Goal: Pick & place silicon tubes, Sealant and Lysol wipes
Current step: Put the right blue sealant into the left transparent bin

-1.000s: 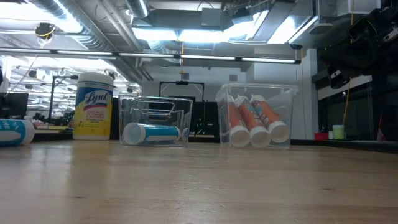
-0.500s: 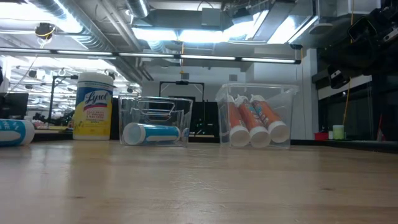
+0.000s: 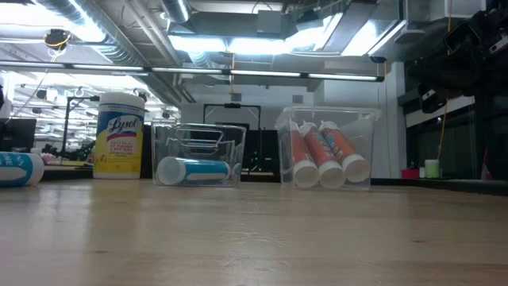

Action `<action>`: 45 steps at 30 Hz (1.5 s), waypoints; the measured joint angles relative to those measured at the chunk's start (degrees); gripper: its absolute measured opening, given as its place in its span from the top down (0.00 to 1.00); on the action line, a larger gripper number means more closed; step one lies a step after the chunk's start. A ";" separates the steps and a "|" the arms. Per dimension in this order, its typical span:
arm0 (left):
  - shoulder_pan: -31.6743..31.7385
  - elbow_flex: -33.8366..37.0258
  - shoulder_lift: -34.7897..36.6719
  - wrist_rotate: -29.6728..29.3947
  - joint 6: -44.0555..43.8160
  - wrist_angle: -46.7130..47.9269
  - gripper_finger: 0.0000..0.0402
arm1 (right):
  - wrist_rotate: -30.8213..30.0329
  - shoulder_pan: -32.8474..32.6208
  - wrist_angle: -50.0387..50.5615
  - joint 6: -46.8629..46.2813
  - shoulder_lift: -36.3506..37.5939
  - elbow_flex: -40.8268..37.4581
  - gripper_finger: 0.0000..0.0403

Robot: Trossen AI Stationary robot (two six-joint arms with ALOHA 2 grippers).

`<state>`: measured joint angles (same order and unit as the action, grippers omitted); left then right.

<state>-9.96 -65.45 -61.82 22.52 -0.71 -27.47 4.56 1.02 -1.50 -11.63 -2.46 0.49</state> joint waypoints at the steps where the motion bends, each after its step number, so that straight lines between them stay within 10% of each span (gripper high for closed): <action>1: 0.00 0.00 0.00 0.69 -0.74 -0.11 0.47 | 0.00 0.00 0.00 0.00 0.00 0.00 0.97; 10: -0.26 0.00 0.06 14.50 -2.08 -6.86 0.47 | 0.00 -0.02 0.00 0.00 0.00 0.00 0.97; 28: 0.02 -0.04 0.00 15.75 -2.49 -6.19 0.47 | 0.00 0.00 0.00 0.00 0.00 0.00 0.97; 45: 7.85 0.04 -6.55 -5.72 -21.71 0.00 0.47 | 0.00 -0.02 0.00 0.02 0.00 0.00 0.97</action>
<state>-2.11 -65.41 -68.38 16.80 -22.42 -27.47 4.56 0.99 -1.50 -11.61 -2.46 0.49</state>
